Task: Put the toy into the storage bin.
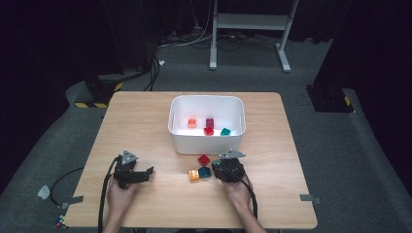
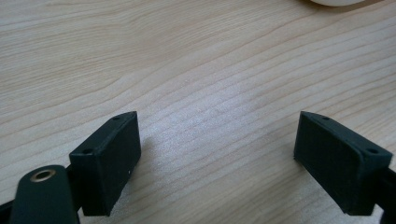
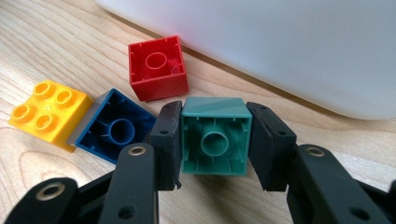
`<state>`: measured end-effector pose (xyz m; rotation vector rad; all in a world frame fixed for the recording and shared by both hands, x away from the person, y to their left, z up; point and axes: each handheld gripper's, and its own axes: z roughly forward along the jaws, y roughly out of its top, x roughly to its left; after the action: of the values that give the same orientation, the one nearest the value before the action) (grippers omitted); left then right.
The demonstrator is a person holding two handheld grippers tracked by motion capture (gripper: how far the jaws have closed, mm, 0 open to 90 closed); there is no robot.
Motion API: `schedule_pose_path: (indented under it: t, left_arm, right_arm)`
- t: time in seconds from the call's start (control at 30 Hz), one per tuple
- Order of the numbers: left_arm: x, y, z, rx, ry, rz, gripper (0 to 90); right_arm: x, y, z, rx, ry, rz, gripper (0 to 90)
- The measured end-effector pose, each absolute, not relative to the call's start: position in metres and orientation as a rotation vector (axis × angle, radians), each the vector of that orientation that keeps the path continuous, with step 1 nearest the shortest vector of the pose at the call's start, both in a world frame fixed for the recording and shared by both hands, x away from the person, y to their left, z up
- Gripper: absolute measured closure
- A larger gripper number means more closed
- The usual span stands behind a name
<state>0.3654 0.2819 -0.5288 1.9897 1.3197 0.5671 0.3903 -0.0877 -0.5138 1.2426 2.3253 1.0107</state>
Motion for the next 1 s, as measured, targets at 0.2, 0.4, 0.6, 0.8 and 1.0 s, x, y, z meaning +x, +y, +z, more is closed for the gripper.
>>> schedule_pose_path:
  t: [0.2, 0.4, 0.6, 0.8, 1.0]
  left_arm:
    - [0.365, 0.282, -0.529, 1.990, 1.320, 0.567, 14.8]
    - [0.365, 0.282, -0.529, 1.990, 1.320, 0.567, 14.8]
    - [0.365, 0.282, -0.529, 1.989, 1.320, 0.567, 14.8]
    - [0.365, 0.282, -0.529, 1.989, 1.320, 0.567, 14.8]
    - [0.365, 0.282, -0.529, 1.990, 1.320, 0.567, 14.8]
  right_arm:
    - [0.390, -0.089, -0.513, 1.230, 2.330, 1.023, 58.7]
    - [0.388, -0.092, -0.507, 1.215, 2.326, 1.056, 58.8]
    - [0.384, -0.096, -0.497, 1.184, 2.329, 1.090, 58.9]
    - [0.382, -0.099, -0.489, 1.157, 2.337, 1.121, 58.9]
    - [0.379, -0.103, -0.479, 1.136, 2.339, 1.147, 58.9]
